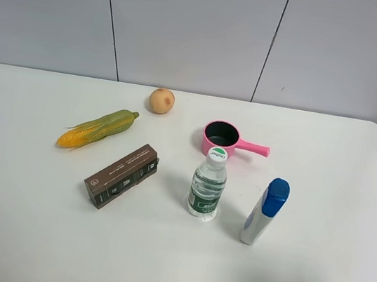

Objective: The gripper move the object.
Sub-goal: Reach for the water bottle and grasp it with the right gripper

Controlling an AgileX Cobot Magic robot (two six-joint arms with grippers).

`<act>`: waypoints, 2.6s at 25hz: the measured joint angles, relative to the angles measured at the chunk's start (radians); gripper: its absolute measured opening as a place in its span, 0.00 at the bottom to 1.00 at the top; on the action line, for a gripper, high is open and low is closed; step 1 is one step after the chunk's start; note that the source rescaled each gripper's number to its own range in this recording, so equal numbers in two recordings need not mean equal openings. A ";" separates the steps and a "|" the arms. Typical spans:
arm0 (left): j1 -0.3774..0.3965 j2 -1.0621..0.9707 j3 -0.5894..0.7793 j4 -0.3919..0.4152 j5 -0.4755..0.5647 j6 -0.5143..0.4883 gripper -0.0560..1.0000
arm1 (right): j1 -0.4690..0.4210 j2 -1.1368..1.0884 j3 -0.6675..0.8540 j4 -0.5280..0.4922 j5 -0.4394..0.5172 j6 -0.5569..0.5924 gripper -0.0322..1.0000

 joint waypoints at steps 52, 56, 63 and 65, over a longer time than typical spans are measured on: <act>0.000 0.000 0.000 0.000 0.000 0.000 1.00 | 0.000 0.433 -0.129 0.230 -0.001 -0.313 0.75; 0.000 0.000 0.000 0.000 0.000 0.000 1.00 | 0.000 0.530 -0.151 0.288 0.000 -0.380 0.75; 0.000 0.000 0.000 0.000 0.000 0.000 1.00 | 0.000 0.631 -0.152 0.317 0.050 -0.463 0.75; 0.000 0.000 0.000 0.000 0.000 0.000 1.00 | 0.000 0.656 -0.152 0.330 0.049 -0.466 0.75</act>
